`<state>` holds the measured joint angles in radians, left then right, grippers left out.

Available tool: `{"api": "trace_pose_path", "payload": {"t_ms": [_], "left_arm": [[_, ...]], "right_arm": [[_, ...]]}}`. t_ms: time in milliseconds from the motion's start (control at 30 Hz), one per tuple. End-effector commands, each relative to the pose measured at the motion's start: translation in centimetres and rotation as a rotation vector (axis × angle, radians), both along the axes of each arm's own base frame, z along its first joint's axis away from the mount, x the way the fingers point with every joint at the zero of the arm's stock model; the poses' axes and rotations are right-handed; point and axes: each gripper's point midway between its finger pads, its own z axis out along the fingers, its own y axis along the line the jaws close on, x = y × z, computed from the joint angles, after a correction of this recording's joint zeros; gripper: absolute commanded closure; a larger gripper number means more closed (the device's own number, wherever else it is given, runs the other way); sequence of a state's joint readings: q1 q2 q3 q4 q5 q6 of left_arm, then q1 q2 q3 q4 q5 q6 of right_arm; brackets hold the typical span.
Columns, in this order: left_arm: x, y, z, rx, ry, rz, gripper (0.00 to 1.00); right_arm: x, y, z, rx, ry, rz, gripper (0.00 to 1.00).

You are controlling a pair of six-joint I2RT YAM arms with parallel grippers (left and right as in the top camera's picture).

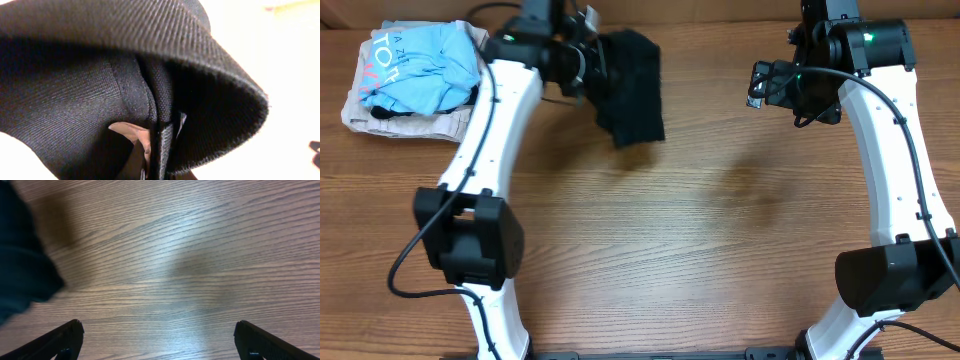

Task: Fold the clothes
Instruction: 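Lift the black bundle with the left gripper and carry it to the top-left pile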

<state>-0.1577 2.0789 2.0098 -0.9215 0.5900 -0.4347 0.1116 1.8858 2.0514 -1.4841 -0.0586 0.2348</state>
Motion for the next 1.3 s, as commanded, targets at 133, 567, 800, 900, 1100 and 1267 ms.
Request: {"api": "trace_pose_path", "payload": {"t_ms": [133, 567, 800, 900, 1100, 1267], "left_arm": [[3.3, 12.5, 10.4, -0.09, -0.192, 0.291, 0.96], [4.5, 33.2, 15.0, -0.2, -0.342, 0.795, 0.96], [5.2, 37.3, 16.3, -0.166, -0.428, 0.956, 0.96], [5.7, 38.4, 16.2, -0.162, -0.447, 1.008, 0.96], [7.9, 40.0, 13.6, -0.171, -0.448, 1.05, 0.96], [10.1, 39.2, 10.3, -0.282, -0.381, 1.013, 0.96]], "right_arm": [[0.2, -0.2, 0.6, -0.01, -0.026, -0.001, 0.0], [0.6, -0.2, 0.7, -0.007, -0.043, -0.002, 0.0], [0.7, -0.2, 0.8, -0.006, -0.05, -0.005, 0.0], [0.7, -0.2, 0.8, -0.006, -0.05, -0.005, 0.0], [0.7, -0.2, 0.8, -0.006, -0.046, -0.005, 0.0], [0.6, -0.2, 0.7, -0.004, -0.045, -0.008, 0.0]]}}
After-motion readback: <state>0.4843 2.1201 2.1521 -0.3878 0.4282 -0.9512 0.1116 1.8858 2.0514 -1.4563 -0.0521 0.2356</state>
